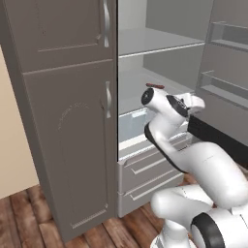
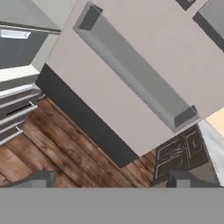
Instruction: Move the hot dog bun to the plate on the dining table and place the condiment next to that plate. Then navigate to the fridge and take the sausage and place it on the plate as well.
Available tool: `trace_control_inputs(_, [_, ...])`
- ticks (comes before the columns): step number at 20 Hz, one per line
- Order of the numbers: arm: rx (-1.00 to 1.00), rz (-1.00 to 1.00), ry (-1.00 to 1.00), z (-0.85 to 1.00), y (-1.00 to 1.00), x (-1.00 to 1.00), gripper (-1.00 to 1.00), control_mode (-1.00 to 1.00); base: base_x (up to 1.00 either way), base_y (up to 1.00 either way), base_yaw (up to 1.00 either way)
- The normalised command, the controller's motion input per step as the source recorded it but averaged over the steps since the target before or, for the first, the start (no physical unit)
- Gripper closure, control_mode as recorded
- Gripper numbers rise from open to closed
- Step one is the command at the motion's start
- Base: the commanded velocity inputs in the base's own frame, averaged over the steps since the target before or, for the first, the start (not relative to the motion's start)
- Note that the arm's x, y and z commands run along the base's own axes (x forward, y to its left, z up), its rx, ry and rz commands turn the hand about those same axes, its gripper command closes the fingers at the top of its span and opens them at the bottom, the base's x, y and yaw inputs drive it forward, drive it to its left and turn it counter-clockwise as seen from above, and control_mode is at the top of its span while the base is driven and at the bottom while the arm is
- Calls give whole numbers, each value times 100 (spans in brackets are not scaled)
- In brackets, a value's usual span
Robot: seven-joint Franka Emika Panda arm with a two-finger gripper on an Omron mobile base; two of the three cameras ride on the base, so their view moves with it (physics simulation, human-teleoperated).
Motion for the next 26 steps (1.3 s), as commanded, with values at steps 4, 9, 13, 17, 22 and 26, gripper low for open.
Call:
trace_control_inputs(4, [56, 21, 0, 12, 1, -52, -100, -100, 0, 0, 0])
trace_control_inputs(9, [45, 21, 0, 0, 7, -60, -100, -100, 0, 0, 0])
trace_control_inputs(13, [17, 20, 0, -1, 27, -52, -100, -100, 0, 0, 0])
trace_control_inputs(17, [8, 16, 0, -6, 23, -32, -100, -100, 0, 0, 0])
trace_control_inputs(22, [0, 1, 0, 0, 2, -6, -100, -100, 0, 0, 0])
trace_control_inputs(26, [0, 0, 0, -1, -1, 6, -100, 100, 51, -26, 0])
